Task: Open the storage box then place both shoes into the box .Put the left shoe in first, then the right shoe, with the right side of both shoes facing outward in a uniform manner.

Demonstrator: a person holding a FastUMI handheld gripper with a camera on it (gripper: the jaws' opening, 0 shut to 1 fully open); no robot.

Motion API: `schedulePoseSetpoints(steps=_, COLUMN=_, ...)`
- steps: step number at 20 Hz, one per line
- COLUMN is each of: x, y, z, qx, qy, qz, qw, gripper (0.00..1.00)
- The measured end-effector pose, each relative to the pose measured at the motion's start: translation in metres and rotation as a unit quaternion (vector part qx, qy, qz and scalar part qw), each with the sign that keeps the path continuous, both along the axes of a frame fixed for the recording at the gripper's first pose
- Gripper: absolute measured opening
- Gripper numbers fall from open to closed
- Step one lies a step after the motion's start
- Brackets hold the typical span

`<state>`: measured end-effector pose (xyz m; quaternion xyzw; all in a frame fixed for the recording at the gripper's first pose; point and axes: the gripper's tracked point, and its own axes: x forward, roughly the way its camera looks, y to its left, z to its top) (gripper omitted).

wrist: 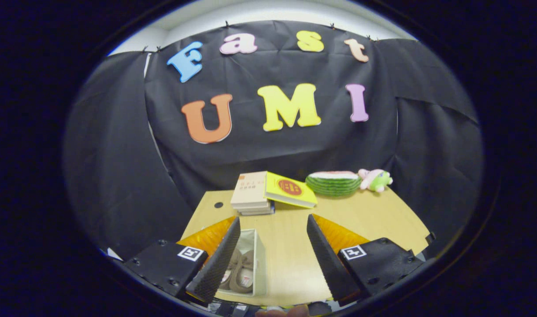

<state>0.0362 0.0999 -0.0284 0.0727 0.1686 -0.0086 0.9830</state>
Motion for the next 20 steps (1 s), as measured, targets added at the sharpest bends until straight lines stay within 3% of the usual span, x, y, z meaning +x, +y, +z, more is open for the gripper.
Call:
schedulePoseSetpoints(steps=6, x=-0.031, y=-0.033, z=0.004, qx=-0.023, qy=-0.068, qz=-0.038, qw=0.997, gripper=0.98)
schedulePoseSetpoints(steps=12, x=-0.043, y=-0.036, z=-0.018, qx=-0.02, qy=-0.063, qz=-0.037, qw=0.997, gripper=0.98)
schedulePoseSetpoints(steps=20, x=-0.042, y=-0.045, z=-0.01, qx=-0.019, qy=-0.067, qz=-0.042, qw=0.997, gripper=0.98)
